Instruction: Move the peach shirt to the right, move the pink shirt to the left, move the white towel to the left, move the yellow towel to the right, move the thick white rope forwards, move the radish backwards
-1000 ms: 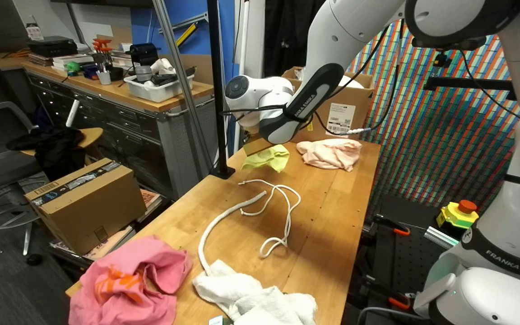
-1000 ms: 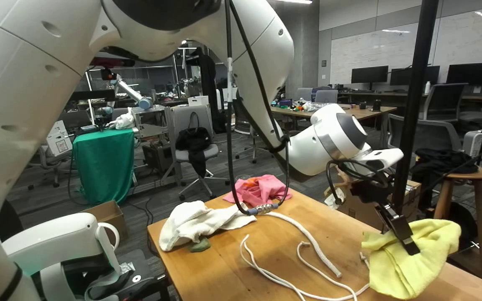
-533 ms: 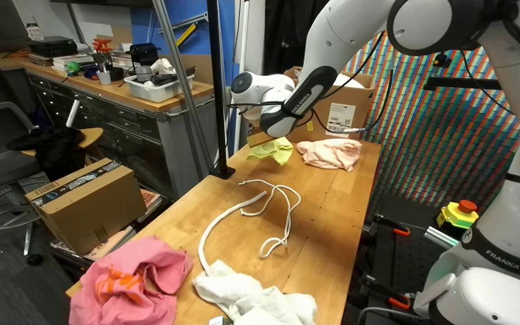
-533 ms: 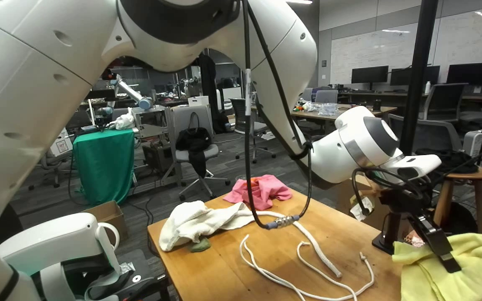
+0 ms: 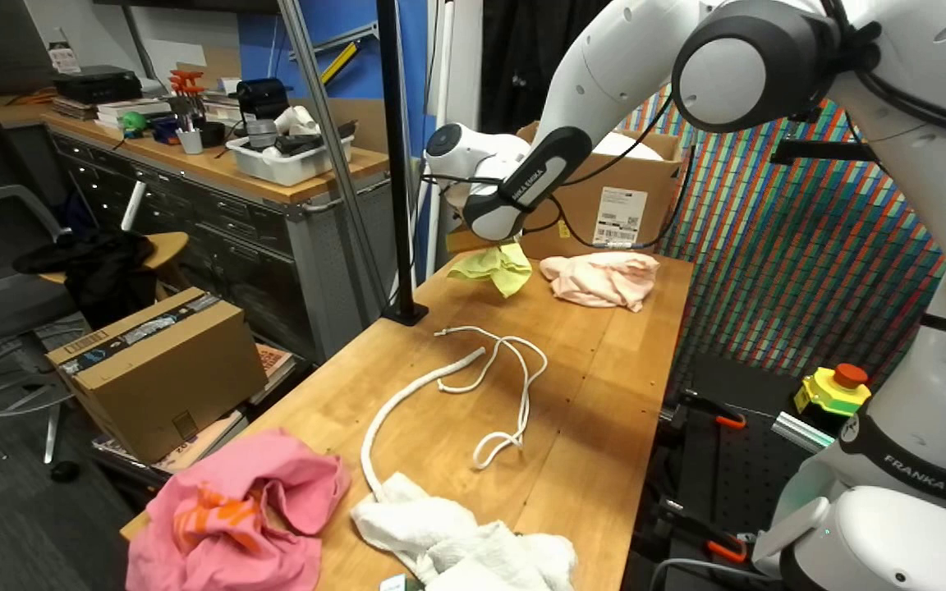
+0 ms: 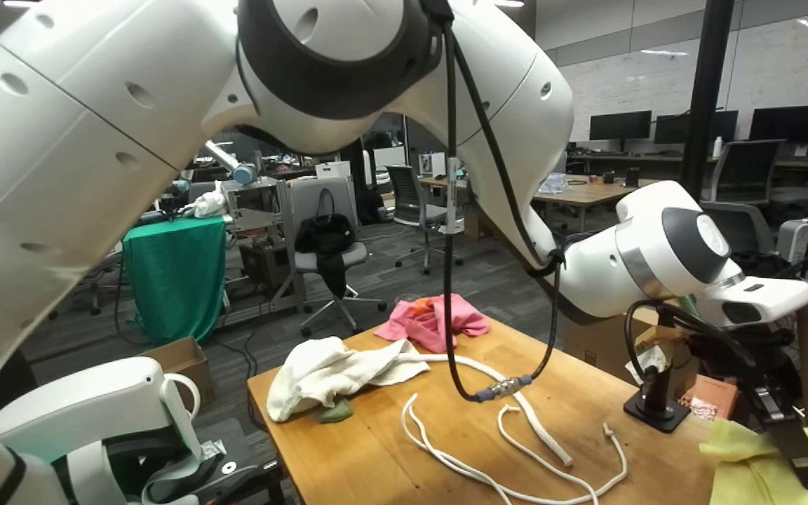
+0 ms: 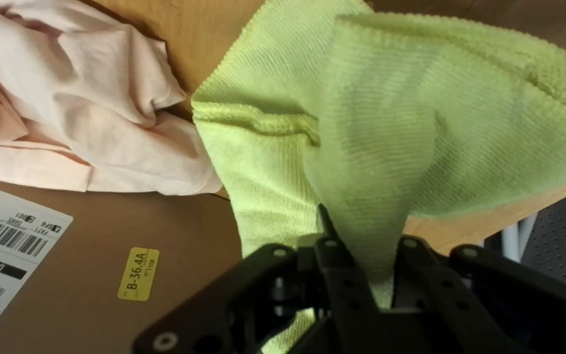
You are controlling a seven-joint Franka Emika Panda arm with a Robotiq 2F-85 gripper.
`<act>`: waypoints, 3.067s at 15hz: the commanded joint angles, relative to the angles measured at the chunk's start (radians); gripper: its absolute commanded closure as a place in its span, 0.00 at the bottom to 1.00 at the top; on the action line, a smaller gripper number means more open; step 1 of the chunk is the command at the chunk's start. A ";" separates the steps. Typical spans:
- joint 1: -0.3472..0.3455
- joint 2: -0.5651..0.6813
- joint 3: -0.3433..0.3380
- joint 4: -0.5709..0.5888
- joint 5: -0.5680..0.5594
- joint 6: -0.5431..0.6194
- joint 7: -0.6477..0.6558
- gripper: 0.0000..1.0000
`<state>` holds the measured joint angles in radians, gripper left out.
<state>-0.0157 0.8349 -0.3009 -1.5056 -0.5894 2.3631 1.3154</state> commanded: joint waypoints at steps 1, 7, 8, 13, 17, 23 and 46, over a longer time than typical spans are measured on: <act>-0.007 0.080 -0.038 0.122 0.087 -0.023 0.033 0.92; -0.013 0.148 -0.105 0.185 0.151 -0.002 0.113 0.92; -0.015 0.152 -0.110 0.186 0.158 0.006 0.122 0.92; -0.038 0.166 -0.090 0.185 0.190 0.017 0.097 0.44; -0.015 0.144 -0.082 0.140 0.182 0.023 0.056 0.12; 0.074 0.015 -0.061 -0.035 0.153 0.091 -0.070 0.00; 0.289 -0.460 0.231 -0.692 0.109 0.085 -0.486 0.00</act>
<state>0.2618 0.4194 -0.0999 -2.1496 -0.4687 2.4310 0.8740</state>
